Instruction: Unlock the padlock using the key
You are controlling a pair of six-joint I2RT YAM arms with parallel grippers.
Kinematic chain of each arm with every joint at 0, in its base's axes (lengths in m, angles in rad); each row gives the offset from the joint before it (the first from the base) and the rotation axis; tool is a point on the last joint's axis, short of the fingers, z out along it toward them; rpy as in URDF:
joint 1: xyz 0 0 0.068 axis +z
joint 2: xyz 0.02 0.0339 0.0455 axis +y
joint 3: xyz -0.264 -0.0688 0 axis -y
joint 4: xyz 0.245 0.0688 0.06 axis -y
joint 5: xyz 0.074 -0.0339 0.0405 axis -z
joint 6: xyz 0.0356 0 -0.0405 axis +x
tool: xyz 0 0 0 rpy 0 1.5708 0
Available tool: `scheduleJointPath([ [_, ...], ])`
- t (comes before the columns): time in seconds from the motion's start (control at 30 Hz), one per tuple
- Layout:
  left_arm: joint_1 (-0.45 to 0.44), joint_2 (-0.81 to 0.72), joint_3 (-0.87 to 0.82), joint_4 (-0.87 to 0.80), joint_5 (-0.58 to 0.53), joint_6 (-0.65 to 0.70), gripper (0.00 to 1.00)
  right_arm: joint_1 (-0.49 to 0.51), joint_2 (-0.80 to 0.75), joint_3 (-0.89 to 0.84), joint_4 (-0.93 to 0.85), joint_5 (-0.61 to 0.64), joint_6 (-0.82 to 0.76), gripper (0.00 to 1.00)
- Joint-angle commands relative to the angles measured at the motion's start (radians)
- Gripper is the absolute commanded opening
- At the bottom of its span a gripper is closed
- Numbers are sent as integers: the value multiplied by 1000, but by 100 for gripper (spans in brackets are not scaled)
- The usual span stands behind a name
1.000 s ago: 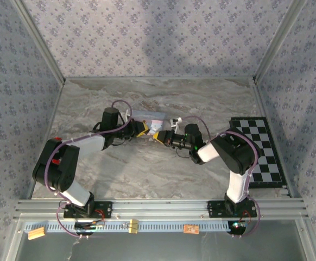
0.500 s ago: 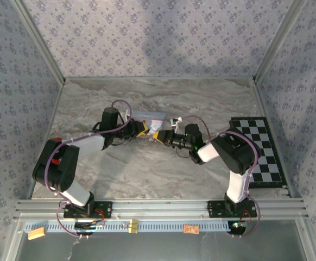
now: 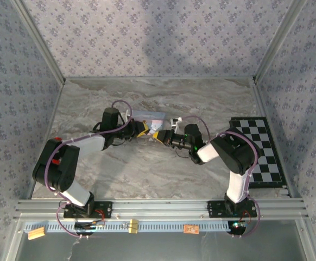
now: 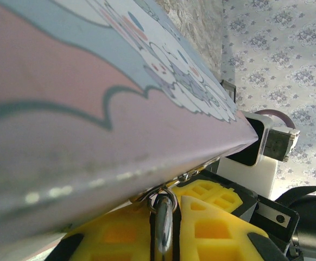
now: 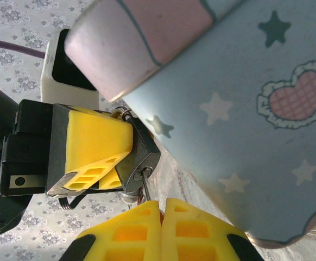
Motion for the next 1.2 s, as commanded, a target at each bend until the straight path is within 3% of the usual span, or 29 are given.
scheduleJointPath([
  [0.0,-26,-41,8,15,49,12,0,9,-22,10,5,38,-24,0],
  [0.47,-34,-30,13,29,105,24,0,-11,-4,12,46,30,8,0],
  [0.77,-58,-49,48,-76,108,94,0,-26,1,33,49,8,18,0],
  [1.17,-96,-36,-3,135,0,-68,0,25,32,53,75,31,40,0],
])
